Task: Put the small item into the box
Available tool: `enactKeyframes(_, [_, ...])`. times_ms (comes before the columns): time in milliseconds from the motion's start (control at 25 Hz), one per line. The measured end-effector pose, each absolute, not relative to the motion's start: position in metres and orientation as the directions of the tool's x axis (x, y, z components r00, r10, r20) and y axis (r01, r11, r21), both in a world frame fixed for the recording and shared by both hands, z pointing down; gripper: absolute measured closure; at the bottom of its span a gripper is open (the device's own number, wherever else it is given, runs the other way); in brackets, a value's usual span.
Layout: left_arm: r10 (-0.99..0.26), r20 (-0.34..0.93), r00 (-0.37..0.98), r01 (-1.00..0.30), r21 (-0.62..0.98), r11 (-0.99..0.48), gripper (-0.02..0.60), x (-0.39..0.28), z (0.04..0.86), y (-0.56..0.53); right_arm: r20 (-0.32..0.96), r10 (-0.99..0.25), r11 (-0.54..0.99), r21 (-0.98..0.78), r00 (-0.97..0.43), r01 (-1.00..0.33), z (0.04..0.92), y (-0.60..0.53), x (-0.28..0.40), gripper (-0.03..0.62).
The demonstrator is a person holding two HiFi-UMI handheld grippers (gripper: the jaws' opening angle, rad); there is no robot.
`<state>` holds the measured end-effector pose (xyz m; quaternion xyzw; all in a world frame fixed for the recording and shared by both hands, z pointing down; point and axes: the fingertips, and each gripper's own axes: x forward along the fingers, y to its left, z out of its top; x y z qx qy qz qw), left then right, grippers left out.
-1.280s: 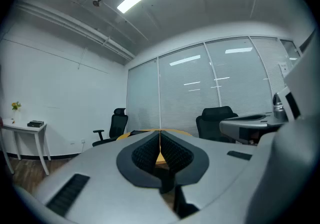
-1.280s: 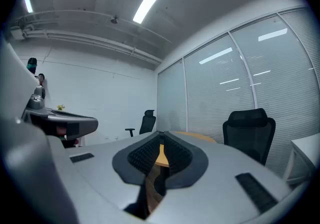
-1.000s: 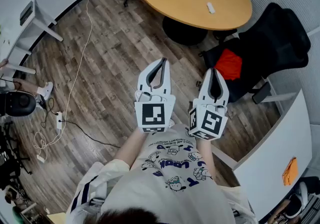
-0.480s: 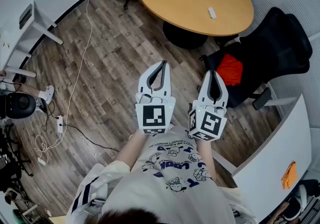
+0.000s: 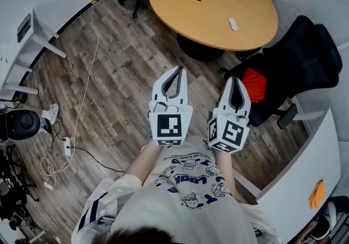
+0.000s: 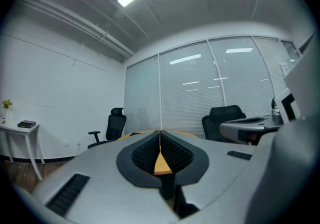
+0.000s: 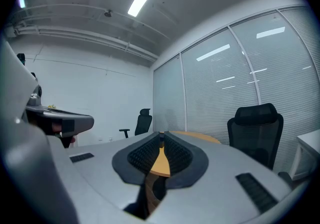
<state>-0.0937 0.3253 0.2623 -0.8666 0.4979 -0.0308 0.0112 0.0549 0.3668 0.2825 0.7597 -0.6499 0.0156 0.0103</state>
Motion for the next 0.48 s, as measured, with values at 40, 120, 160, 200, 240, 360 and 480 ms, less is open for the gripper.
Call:
enactKeyframes(40, [-0.861, 0.042, 0.506, -0.860, -0.050, -0.508, 0.566, -0.095, 0.263, 0.319, 0.038, -0.986, -0.161, -0.006, 0.160, -0.987, 0.283, 0.362, 0.054, 0.549])
enactKeyframes(120, [-0.857, 0.044, 0.514, -0.855, -0.050, -0.515, 0.566, -0.098, 0.264, 0.308, 0.041, -0.985, -0.171, -0.008, 0.170, -0.985, 0.285, 0.352, 0.051, 0.549])
enactKeyframes(160, [-0.855, 0.046, 0.517, -0.853, -0.049, -0.519, 0.566, -0.099, 0.265, 0.304, 0.043, -0.984, -0.176, -0.007, 0.175, -0.984, 0.285, 0.349, 0.049, 0.549])
enactKeyframes(200, [-0.853, 0.048, 0.521, -0.851, -0.048, -0.522, 0.566, -0.101, 0.266, 0.300, 0.044, -0.983, -0.180, -0.006, 0.179, -0.984, 0.286, 0.345, 0.048, 0.549])
enactKeyframes(240, [-0.851, 0.050, 0.523, -0.850, -0.046, -0.525, 0.566, -0.102, 0.267, 0.297, 0.047, -0.982, -0.183, -0.006, 0.183, -0.983, 0.287, 0.342, 0.047, 0.549])
enactKeyframes(360, [-0.848, 0.060, 0.527, -0.847, -0.042, -0.530, 0.566, -0.104, 0.272, 0.287, 0.057, -0.980, -0.189, -0.007, 0.188, -0.982, 0.291, 0.334, 0.044, 0.549])
enactKeyframes(480, [-0.846, 0.075, 0.528, -0.847, -0.033, -0.531, 0.566, -0.107, 0.278, 0.279, 0.071, -0.979, -0.191, -0.005, 0.190, -0.982, 0.295, 0.328, 0.041, 0.549])
